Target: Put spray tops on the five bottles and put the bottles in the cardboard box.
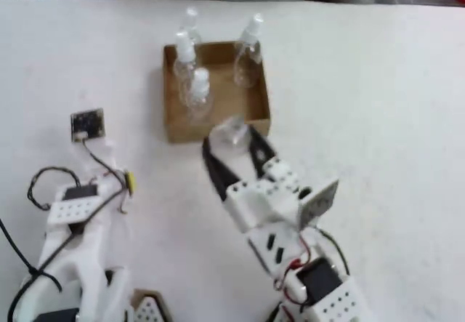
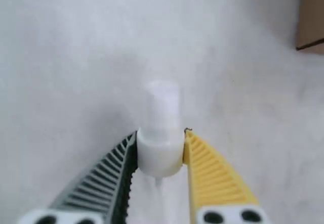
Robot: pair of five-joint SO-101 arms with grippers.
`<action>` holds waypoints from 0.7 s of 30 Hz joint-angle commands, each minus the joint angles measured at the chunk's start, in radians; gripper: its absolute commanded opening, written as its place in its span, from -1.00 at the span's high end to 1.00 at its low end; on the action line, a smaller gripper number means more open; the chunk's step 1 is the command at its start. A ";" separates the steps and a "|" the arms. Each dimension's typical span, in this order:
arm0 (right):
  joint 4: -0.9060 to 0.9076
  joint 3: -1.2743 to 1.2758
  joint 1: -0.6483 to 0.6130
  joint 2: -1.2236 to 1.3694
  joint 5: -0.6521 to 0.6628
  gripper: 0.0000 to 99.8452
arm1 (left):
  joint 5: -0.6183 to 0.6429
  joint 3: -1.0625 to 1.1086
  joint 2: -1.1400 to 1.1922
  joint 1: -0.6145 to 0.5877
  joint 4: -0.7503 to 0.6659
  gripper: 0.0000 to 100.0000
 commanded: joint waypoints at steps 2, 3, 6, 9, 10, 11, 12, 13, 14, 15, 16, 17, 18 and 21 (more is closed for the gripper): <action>0.039 0.069 -0.031 -0.071 0.000 0.96 | 0.009 -0.015 -0.038 -0.008 -0.064 0.85; 0.039 0.092 -0.033 -0.068 0.000 0.96 | 0.009 -0.026 -0.039 -0.008 -0.075 0.85; 0.073 0.101 -0.068 -0.064 -0.002 0.96 | 0.009 -0.081 -0.039 -0.019 -0.080 0.85; 0.120 0.101 -0.117 -0.064 -0.002 0.96 | 0.009 -0.178 -0.039 -0.051 -0.075 0.85; 0.134 0.101 -0.128 -0.064 -0.002 0.96 | 0.009 -0.216 -0.039 -0.067 -0.075 0.85; 0.145 0.101 -0.133 -0.064 -0.002 0.96 | 0.009 -0.258 -0.039 -0.079 -0.075 0.85; 0.154 0.101 -0.136 -0.064 -0.003 0.96 | 0.009 -0.298 -0.039 -0.090 -0.075 0.85; 0.160 0.101 -0.136 -0.064 -0.003 0.96 | 0.006 -0.339 -0.039 -0.099 -0.075 0.85; 0.162 0.101 -0.136 -0.064 -0.005 0.96 | 0.003 -0.381 -0.039 -0.107 -0.075 0.85; 0.162 0.101 -0.136 -0.064 -0.005 0.96 | 0.003 -0.423 -0.039 -0.111 -0.075 0.85; 0.168 0.101 -0.136 -0.064 -0.005 0.96 | 0.003 -0.466 -0.039 -0.113 -0.075 0.85; 0.174 0.101 -0.136 -0.064 -0.005 0.96 | 0.003 -0.508 -0.039 -0.114 -0.075 0.85; 0.182 0.101 -0.136 -0.064 -0.005 0.96 | 0.006 -0.552 -0.041 -0.116 -0.075 0.85; 0.202 0.101 -0.136 -0.064 -0.006 0.96 | 0.009 -0.661 -0.082 -0.111 -0.075 0.85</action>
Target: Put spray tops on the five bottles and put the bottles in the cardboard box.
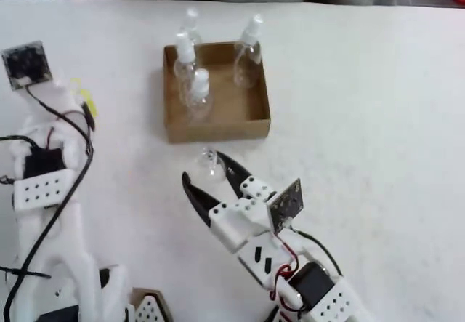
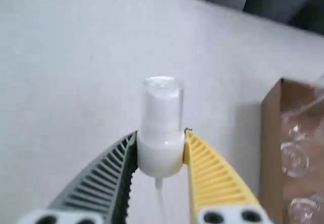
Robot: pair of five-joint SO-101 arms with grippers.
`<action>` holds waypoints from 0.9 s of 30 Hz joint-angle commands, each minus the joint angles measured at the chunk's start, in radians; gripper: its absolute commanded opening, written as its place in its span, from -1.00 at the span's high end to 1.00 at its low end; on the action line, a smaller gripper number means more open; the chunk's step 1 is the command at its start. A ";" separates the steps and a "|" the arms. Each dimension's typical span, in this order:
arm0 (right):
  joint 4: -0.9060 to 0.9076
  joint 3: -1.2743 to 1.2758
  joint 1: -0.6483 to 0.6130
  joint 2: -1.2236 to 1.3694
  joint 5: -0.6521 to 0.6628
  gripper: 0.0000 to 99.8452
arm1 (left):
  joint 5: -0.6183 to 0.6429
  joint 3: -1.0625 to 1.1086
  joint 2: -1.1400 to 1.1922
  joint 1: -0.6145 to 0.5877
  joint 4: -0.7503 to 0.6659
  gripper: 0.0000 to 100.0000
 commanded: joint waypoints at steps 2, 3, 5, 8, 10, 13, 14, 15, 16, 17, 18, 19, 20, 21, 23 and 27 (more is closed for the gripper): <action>0.021 0.009 -0.010 -0.010 -0.006 0.96 | 0.009 -0.204 -0.114 0.010 -0.021 0.85; 0.021 0.009 -0.013 -0.010 -0.006 0.96 | 0.009 -0.230 -0.142 0.024 -0.021 0.85; 0.030 0.009 -0.035 -0.010 -0.006 0.96 | 0.009 -0.276 -0.202 0.050 -0.021 0.85; 0.053 0.009 -0.071 -0.010 -0.003 0.96 | 0.009 -0.342 -0.285 0.114 -0.021 0.85; 0.056 0.009 -0.079 -0.010 -0.003 0.96 | 0.009 -0.387 -0.321 0.174 -0.021 0.85; 0.056 0.009 -0.079 -0.010 -0.003 0.96 | 0.011 -0.440 -0.344 0.282 -0.021 0.85; 0.056 0.009 -0.079 -0.010 -0.003 0.96 | 0.011 -0.459 -0.343 0.318 -0.021 0.85; 0.056 0.009 -0.079 -0.010 -0.003 0.96 | 0.011 -0.474 -0.343 0.352 -0.021 0.85; 0.056 0.009 -0.079 -0.010 -0.003 0.96 | 0.011 -0.486 -0.338 0.384 -0.020 0.85; 0.056 0.009 -0.079 -0.010 0.000 0.96 | 0.011 -0.499 -0.331 0.412 -0.020 0.85; 0.056 0.009 -0.079 -0.010 0.000 0.96 | 0.011 -0.511 -0.323 0.437 -0.020 0.85; 0.056 0.009 -0.079 -0.010 0.000 0.96 | 0.011 -0.523 -0.314 0.458 -0.018 0.85; 0.056 0.009 -0.079 -0.010 0.000 0.96 | 0.011 -0.539 -0.302 0.478 -0.008 0.85; 0.056 0.009 -0.077 -0.010 0.000 0.96 | 0.011 -0.557 -0.289 0.499 0.009 0.87; 0.056 0.009 -0.077 -0.010 0.000 0.96 | 0.011 -0.598 -0.259 0.542 0.034 0.96; 0.056 0.009 -0.076 -0.010 -0.003 0.96 | 0.075 -0.664 -0.213 0.607 0.080 0.95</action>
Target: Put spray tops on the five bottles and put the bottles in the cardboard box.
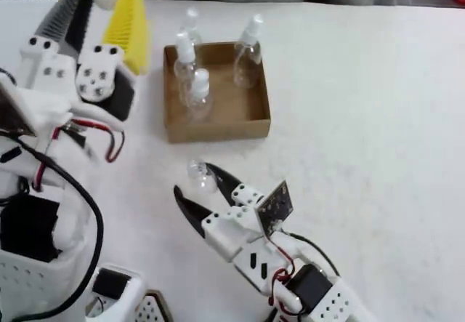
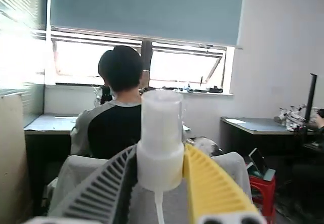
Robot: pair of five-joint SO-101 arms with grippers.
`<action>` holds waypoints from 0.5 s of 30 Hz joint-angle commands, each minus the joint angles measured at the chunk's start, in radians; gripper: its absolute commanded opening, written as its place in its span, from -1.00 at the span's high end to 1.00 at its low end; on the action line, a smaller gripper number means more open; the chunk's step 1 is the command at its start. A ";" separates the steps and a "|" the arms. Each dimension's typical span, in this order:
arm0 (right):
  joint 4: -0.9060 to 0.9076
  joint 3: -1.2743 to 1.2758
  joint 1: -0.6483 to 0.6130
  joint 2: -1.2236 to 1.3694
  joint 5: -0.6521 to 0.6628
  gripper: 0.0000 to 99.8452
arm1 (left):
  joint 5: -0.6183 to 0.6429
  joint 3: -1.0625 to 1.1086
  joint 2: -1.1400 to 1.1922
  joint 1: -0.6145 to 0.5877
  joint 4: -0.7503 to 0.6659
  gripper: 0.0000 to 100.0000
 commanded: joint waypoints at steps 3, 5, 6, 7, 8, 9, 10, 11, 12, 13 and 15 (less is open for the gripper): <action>0.002 0.009 -0.004 -0.010 -0.005 0.96 | 0.120 -0.117 0.065 0.077 0.052 0.95; 0.002 0.009 -0.004 -0.010 -0.005 0.96 | 0.155 -0.124 0.079 0.090 0.081 0.95; 0.002 0.009 -0.002 -0.010 -0.005 0.96 | 0.176 -0.121 0.082 0.090 0.098 0.95; 0.002 0.009 -0.002 -0.010 -0.005 0.96 | 0.203 -0.121 0.082 0.090 0.118 0.95; 0.002 0.009 -0.002 -0.010 -0.005 0.96 | 0.230 -0.121 0.084 0.090 0.143 0.95; 0.002 0.009 -0.002 -0.010 -0.005 0.96 | 0.255 -0.120 0.084 0.090 0.170 0.95; 0.002 0.009 -0.002 -0.010 -0.005 0.96 | 0.275 -0.120 0.084 0.091 0.193 0.95; 0.002 0.009 -0.002 -0.010 -0.005 0.96 | 0.288 -0.120 0.084 0.099 0.212 0.95; 0.002 0.009 -0.002 -0.010 -0.005 0.96 | 0.295 -0.120 0.084 0.110 0.224 0.95; 0.002 0.009 -0.002 -0.010 -0.005 0.96 | 0.295 -0.120 0.084 0.119 0.235 0.95; 0.002 0.009 -0.002 -0.010 -0.003 0.96 | 0.298 -0.120 0.084 0.136 0.264 0.95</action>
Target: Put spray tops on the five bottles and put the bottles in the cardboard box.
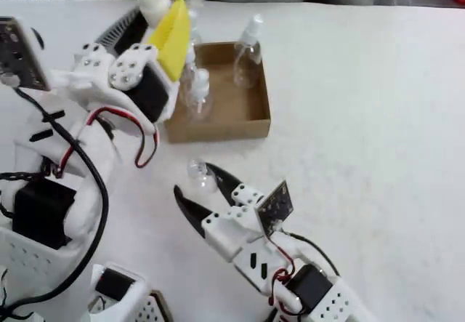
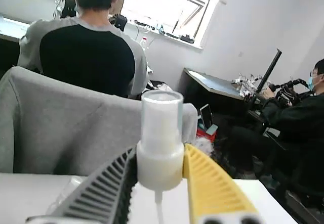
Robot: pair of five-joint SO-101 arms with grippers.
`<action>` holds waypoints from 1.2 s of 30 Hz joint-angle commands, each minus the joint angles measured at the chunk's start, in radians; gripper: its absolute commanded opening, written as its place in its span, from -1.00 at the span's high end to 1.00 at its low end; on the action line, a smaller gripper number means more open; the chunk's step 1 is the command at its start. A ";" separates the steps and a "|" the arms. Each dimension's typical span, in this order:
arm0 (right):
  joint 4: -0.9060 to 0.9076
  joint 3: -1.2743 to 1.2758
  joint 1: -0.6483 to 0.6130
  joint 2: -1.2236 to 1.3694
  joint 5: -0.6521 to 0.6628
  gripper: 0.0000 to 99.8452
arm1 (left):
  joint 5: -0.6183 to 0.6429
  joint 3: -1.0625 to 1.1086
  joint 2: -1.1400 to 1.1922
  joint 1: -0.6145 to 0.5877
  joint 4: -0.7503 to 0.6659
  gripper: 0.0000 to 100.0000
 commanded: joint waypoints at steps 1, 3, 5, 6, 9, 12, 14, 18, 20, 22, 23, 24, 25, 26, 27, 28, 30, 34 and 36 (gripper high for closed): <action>0.002 0.009 -0.004 -0.010 -0.003 0.96 | 0.020 -0.049 0.005 0.036 0.043 0.95; 0.002 0.009 -0.004 -0.010 -0.003 0.96 | 0.020 -0.051 0.004 0.047 0.069 0.95; 0.002 0.009 -0.004 -0.010 -0.005 0.96 | 0.020 -0.051 -0.001 0.047 0.095 0.95; 0.002 0.009 -0.004 -0.010 -0.005 0.96 | 0.020 -0.049 -0.013 0.047 0.106 0.95; 0.002 0.009 -0.004 -0.010 -0.005 0.96 | 0.020 -0.014 -0.059 0.047 0.123 0.95; 0.002 0.009 -0.004 -0.010 -0.006 0.96 | 0.020 0.069 -0.131 0.061 0.121 0.95; 0.002 0.009 -0.004 -0.010 -0.006 0.96 | 0.020 0.153 -0.179 0.064 0.087 0.95; 0.002 0.009 -0.002 -0.010 -0.006 0.96 | 0.015 0.338 -0.288 0.058 -0.014 0.95; 0.002 0.009 -0.002 -0.010 -0.006 0.96 | 0.015 0.423 -0.351 0.059 -0.052 0.95; 0.002 0.009 -0.002 -0.010 -0.006 0.96 | 0.015 0.499 -0.415 0.061 -0.092 0.95; 0.002 0.009 -0.002 -0.010 -0.006 0.96 | 0.015 0.531 -0.441 0.061 -0.114 0.95; 0.002 0.009 -0.002 -0.010 -0.006 0.96 | 0.014 0.557 -0.467 0.061 -0.130 0.95; 0.002 0.009 -0.002 -0.010 -0.006 0.96 | 0.014 0.580 -0.490 0.059 -0.146 0.95; 0.002 0.009 -0.002 -0.010 -0.006 0.96 | 0.014 0.600 -0.510 0.058 -0.152 0.95; 0.002 0.009 -0.002 -0.010 -0.006 0.96 | 0.014 0.612 -0.527 0.058 -0.153 0.95; 0.002 0.009 -0.002 -0.010 -0.006 0.96 | 0.014 0.624 -0.541 0.058 -0.152 0.95; 0.002 0.009 -0.002 -0.010 -0.006 0.96 | 0.014 0.644 -0.564 0.056 -0.152 0.95; 0.002 0.009 -0.002 -0.010 -0.006 0.96 | 0.014 0.655 -0.590 0.053 -0.152 0.95; 0.002 0.009 -0.002 -0.010 -0.006 0.96 | 0.014 0.654 -0.599 0.053 -0.152 0.95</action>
